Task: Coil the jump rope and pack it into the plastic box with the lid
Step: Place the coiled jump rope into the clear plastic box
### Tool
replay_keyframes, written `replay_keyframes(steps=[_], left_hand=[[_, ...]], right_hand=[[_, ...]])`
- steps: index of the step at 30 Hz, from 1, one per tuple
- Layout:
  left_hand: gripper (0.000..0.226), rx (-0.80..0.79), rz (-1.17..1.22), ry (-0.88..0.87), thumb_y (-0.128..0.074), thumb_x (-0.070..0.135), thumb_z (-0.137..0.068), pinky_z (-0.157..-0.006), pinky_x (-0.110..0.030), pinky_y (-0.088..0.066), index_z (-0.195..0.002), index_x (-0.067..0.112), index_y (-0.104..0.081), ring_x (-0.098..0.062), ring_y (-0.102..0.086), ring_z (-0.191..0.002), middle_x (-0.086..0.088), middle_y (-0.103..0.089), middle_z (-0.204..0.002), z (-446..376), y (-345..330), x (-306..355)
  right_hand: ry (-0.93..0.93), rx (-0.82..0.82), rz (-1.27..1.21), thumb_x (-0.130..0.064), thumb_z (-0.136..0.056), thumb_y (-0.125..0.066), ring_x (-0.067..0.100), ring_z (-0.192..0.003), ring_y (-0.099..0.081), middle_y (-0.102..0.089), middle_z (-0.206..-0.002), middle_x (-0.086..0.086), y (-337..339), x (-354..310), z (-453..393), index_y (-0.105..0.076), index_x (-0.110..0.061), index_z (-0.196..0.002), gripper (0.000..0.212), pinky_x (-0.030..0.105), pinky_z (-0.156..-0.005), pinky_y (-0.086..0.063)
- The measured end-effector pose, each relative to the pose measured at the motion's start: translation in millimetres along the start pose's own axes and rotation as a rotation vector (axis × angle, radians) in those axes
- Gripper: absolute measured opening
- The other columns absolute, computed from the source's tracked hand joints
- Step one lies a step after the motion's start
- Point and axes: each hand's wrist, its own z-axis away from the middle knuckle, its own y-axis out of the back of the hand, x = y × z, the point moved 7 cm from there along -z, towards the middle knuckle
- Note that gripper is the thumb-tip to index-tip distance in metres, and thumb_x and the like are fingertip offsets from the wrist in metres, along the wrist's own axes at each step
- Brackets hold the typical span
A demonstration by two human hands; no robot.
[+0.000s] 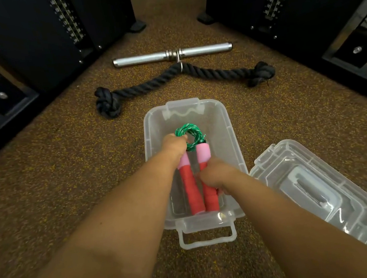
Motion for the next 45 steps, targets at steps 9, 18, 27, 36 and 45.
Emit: replay_keyframes(steps=[9, 18, 27, 36, 45], left_hand=[[0.030, 0.037, -0.092, 0.008, -0.060, 0.020, -0.085, -0.091, -0.043, -0.052, -0.103, -0.002, -0.065, -0.036, -0.064, -0.101, -0.024, -0.066, -0.110, -18, -14, -19], [0.060, 0.060, -0.347, -0.028, -0.066, 0.021, -0.071, -0.099, -0.044, -0.046, -0.125, 0.002, -0.047, -0.035, -0.054, -0.117, -0.018, -0.056, -0.127, 1, -16, -20], [0.044, -0.038, -0.706, 0.033, -0.047, 0.014, -0.091, -0.096, -0.040, -0.042, -0.132, -0.001, -0.041, -0.036, -0.052, -0.121, -0.018, -0.051, -0.132, 31, -11, -49], [0.043, -0.069, -0.567, -0.054, -0.031, 0.027, -0.100, -0.110, -0.040, -0.031, -0.131, 0.002, -0.049, -0.032, -0.042, -0.133, -0.023, -0.045, -0.142, 35, -10, -42], [0.032, 0.020, -0.934, -0.254, -0.051, 0.014, -0.089, -0.091, -0.037, -0.045, -0.119, 0.008, -0.057, -0.034, -0.056, -0.116, -0.016, -0.059, -0.126, 80, -10, 21]], right_hand=[[-0.066, 0.074, 0.206, -0.014, -0.092, -0.052, 0.033, -0.125, -0.047, -0.044, -0.138, 0.020, -1, 1, -9, -0.020, 0.004, -0.136, 0.057, 0.037, -0.094, -0.042], [0.025, 0.139, 0.270, -0.009, -0.090, -0.050, 0.036, -0.129, -0.042, -0.039, -0.142, 0.023, -2, -2, -14, -0.001, -0.003, -0.146, 0.075, 0.042, -0.103, -0.036], [0.058, 0.025, 0.453, -0.011, -0.088, -0.053, 0.036, -0.128, -0.042, -0.036, -0.142, 0.023, -17, 1, -6, -0.010, -0.010, -0.147, 0.073, 0.041, -0.100, -0.039], [0.016, -0.027, 0.432, -0.013, -0.091, -0.049, 0.038, -0.138, -0.029, -0.015, -0.154, 0.022, -19, -1, -2, -0.007, -0.006, -0.146, 0.069, 0.048, -0.109, -0.032], [0.783, 0.234, 0.438, -0.005, -0.090, -0.047, 0.024, -0.112, -0.057, -0.061, -0.123, 0.010, 74, -36, 116, -0.054, -0.014, -0.129, 0.040, 0.030, -0.095, -0.043]])
